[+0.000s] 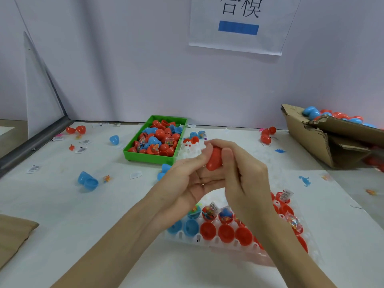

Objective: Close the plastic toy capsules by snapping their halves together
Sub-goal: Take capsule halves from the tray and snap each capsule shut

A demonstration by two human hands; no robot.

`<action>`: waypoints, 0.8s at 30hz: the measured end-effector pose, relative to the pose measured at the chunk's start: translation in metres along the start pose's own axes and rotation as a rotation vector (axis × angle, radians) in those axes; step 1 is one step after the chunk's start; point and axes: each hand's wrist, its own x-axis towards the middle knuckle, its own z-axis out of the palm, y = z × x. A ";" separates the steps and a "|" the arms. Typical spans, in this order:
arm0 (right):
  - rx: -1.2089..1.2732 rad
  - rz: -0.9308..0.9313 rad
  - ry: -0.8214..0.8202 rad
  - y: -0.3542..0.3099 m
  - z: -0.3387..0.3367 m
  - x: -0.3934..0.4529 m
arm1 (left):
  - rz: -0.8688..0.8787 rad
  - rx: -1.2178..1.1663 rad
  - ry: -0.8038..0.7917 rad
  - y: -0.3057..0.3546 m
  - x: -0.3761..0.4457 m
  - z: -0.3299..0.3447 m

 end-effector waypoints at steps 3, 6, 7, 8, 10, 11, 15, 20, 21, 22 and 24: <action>0.007 0.014 -0.105 -0.001 0.003 -0.001 | -0.011 0.015 -0.005 0.005 -0.001 -0.005; -0.023 0.021 -0.121 0.003 0.002 0.000 | -0.015 -0.006 -0.022 0.007 -0.002 -0.005; -0.030 0.014 -0.117 0.003 0.002 0.000 | -0.017 -0.017 -0.024 0.006 -0.001 -0.005; -0.035 0.005 -0.117 0.002 0.002 0.000 | -0.021 -0.023 -0.023 0.006 -0.001 -0.004; -0.051 -0.002 -0.132 0.000 0.002 -0.001 | -0.033 -0.037 -0.014 0.006 0.000 -0.004; -0.059 0.003 -0.143 0.000 0.002 -0.002 | -0.039 -0.048 -0.009 0.006 0.000 -0.004; -0.057 0.002 -0.123 -0.002 0.002 0.000 | -0.038 -0.022 -0.014 0.007 -0.001 -0.005; 0.019 0.038 -0.108 -0.008 0.000 0.002 | -0.016 0.088 -0.101 0.020 -0.005 -0.007; 0.034 0.042 -0.112 -0.009 -0.001 0.003 | -0.018 0.111 -0.119 0.022 -0.006 -0.008; 0.048 0.047 -0.116 -0.009 -0.001 0.003 | -0.019 0.131 -0.127 0.024 -0.007 -0.009; 0.077 0.056 -0.121 -0.011 -0.001 0.003 | -0.014 0.161 -0.126 0.026 -0.008 -0.010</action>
